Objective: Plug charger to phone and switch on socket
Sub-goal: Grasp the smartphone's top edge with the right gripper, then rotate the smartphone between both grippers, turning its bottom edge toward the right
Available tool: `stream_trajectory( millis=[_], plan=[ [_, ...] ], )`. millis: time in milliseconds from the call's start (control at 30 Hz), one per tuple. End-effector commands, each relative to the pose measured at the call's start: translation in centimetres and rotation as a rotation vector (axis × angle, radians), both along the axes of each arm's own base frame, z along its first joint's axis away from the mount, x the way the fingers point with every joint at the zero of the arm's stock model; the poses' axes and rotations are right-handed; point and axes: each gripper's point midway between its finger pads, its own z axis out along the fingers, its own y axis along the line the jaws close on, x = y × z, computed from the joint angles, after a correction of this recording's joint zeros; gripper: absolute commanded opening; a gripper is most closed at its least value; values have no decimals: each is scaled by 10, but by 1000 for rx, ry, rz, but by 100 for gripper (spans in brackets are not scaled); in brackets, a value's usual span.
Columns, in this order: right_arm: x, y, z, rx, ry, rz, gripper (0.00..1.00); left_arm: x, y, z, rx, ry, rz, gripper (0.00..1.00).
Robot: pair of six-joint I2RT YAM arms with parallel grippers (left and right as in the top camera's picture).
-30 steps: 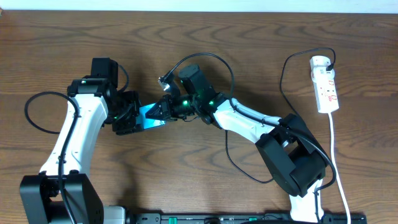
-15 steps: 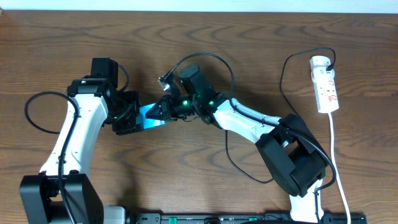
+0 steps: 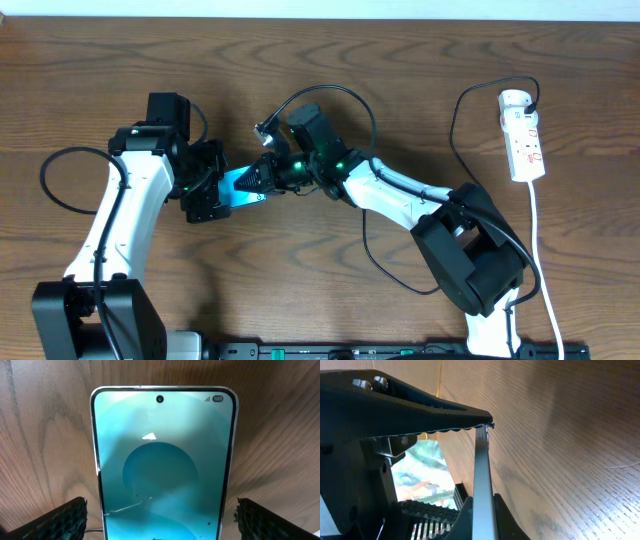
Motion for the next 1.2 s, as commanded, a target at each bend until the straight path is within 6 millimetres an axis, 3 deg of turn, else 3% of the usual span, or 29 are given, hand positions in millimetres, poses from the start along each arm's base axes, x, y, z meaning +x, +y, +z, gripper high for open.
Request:
stream_trajectory(
  millis=[0, 200, 400, 567, 733, 833, 1000, 1100, 1167],
  plan=[
    [-5, 4, 9, 24, -25, 34, 1, 0, 4, -1, 29, -1, -11, 94],
    [6, -9, -1, -22, 2, -9, 1, 35, -4, 9, 11, -204, -186, 95],
    [30, -28, -1, -25, 6, -68, 1, 72, -37, 40, -105, -503, -444, 95],
    [72, -63, -1, -26, 54, -199, 1, 84, -59, 64, -196, -678, -584, 95],
    [122, -108, 2, -14, 153, -407, 1, 83, -66, 71, -221, -727, -641, 95],
    [140, -128, 1, -5, 299, -537, 1, 85, -67, 72, -219, -743, -651, 95],
    [143, -120, 7, 37, 489, -630, 1, 94, -66, 79, -197, -799, -669, 95],
    [141, -102, 19, 87, 544, -649, 1, 97, -66, 81, -190, -819, -671, 95],
    [139, -83, 37, 157, 560, -640, 1, 99, -66, 83, -186, -830, -673, 95]
  ],
)
